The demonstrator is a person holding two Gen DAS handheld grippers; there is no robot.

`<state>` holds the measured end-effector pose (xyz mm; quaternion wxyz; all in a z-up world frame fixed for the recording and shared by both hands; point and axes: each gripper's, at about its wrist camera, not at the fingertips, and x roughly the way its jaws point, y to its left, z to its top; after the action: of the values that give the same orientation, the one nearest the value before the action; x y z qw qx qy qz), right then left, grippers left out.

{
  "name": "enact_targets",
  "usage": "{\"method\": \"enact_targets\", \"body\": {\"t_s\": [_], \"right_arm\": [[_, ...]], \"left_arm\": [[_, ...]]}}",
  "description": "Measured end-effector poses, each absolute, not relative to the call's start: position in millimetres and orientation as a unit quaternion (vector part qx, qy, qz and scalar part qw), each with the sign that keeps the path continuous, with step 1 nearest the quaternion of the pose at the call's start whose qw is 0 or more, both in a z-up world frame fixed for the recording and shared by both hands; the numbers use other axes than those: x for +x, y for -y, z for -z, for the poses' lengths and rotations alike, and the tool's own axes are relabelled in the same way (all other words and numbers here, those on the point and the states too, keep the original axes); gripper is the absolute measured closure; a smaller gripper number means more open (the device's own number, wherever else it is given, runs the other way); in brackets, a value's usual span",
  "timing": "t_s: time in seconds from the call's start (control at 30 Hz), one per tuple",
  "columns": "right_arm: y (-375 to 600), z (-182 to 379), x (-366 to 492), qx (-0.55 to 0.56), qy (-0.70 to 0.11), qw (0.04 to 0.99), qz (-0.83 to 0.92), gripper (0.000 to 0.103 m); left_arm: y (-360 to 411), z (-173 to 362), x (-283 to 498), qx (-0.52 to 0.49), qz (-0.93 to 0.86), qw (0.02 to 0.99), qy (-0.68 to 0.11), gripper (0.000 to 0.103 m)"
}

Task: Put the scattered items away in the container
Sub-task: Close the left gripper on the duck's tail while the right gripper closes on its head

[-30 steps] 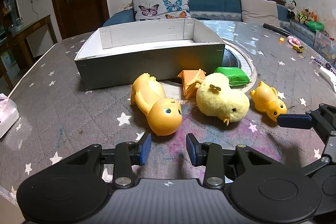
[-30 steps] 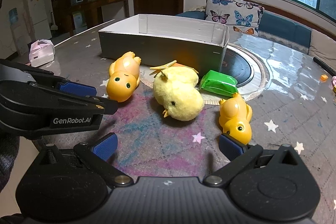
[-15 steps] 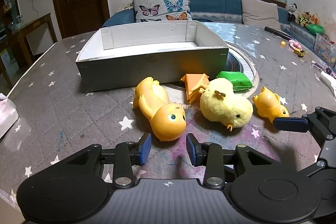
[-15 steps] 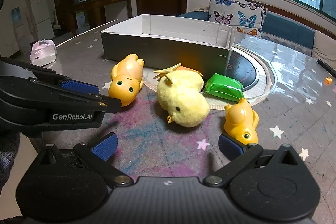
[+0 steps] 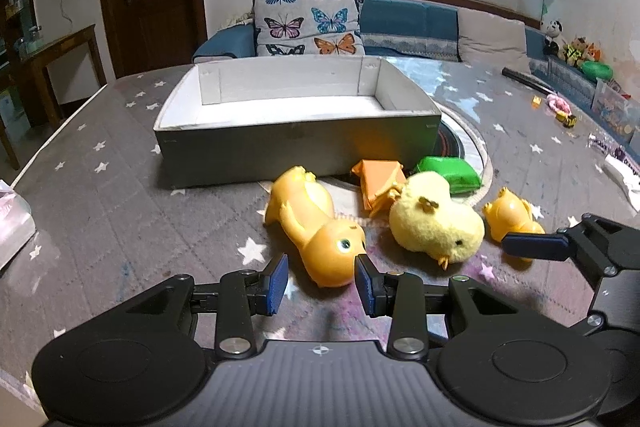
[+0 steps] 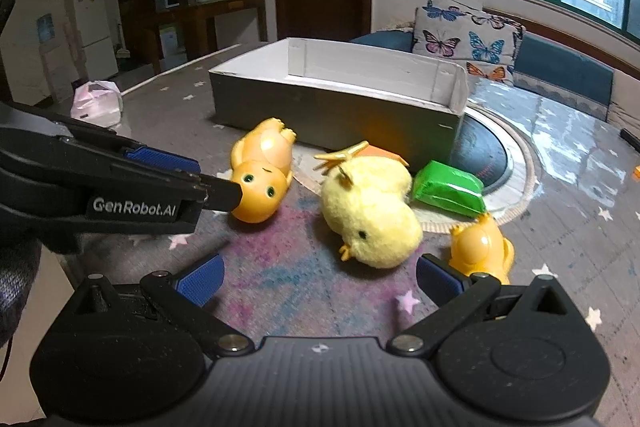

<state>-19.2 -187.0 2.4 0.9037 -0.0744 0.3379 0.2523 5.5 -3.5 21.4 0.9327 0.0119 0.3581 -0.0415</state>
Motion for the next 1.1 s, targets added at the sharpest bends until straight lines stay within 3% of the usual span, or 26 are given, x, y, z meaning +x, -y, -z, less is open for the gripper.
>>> {"method": "enact_targets", "body": {"t_s": [0.6, 1.1], "right_arm": [[152, -22, -16, -0.098, -0.302, 0.889, -0.331, 0.001], [115, -5, 19, -0.116, -0.327, 0.873, -0.342, 0.021]], "left_arm": [[-25, -33, 40, -0.027, 0.032, 0.932, -0.359, 0.064], [-34, -32, 78, -0.059, 0.078, 0.913, -0.396, 0.064]]}}
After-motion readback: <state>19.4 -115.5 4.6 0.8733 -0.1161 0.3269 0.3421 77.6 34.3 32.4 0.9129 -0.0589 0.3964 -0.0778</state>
